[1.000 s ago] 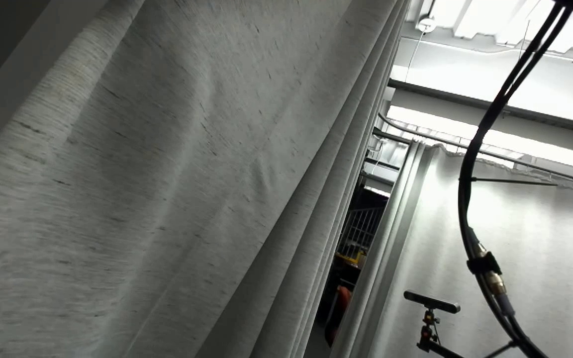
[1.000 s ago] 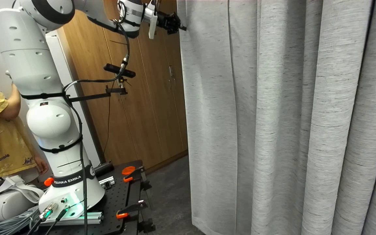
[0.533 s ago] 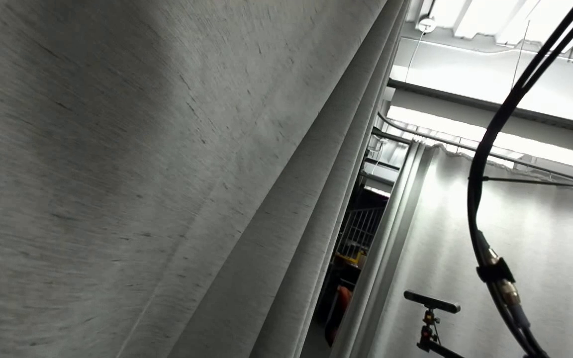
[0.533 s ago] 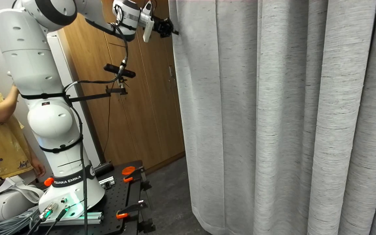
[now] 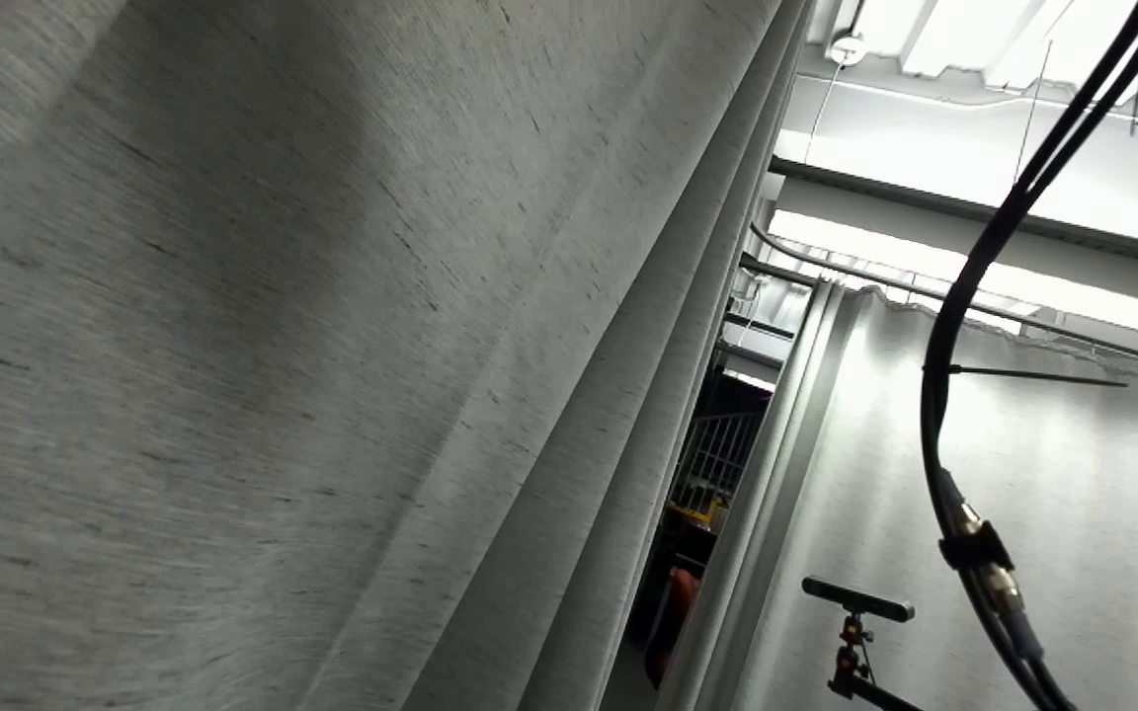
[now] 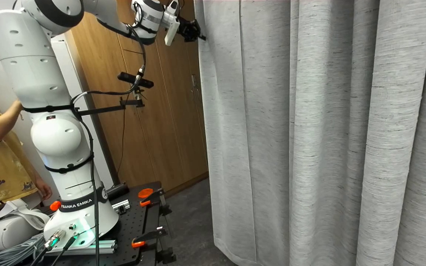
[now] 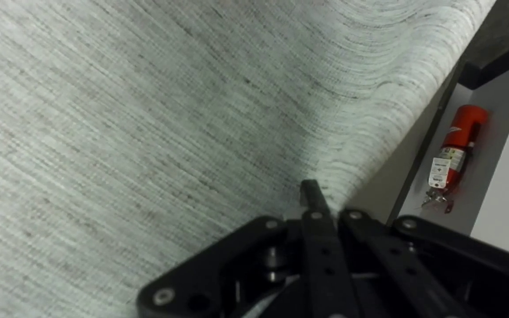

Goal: Move the curtain to the left

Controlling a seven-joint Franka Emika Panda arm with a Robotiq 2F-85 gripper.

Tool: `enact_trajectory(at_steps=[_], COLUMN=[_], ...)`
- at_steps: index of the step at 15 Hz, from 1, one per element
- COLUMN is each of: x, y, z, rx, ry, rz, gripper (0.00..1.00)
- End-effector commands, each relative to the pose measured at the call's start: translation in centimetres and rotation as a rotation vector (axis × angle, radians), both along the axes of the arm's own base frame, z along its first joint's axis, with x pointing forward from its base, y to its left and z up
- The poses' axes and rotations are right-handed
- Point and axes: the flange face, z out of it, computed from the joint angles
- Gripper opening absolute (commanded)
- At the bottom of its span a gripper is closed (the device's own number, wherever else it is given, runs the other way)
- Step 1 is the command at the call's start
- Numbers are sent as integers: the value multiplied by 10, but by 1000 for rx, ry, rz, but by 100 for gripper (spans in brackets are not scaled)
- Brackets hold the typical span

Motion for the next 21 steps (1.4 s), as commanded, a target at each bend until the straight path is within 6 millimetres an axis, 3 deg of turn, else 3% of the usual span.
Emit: enact_trajectory(at_steps=[1, 16, 19, 21], x=[4, 4, 5, 1], y=[-5, -8, 15, 43], z=[5, 7, 1, 2], rx=[-3, -25, -9, 15], ry=[-10, -20, -21, -34], rz=[-10, -15, 56, 144], gripper=[2, 0, 0, 0])
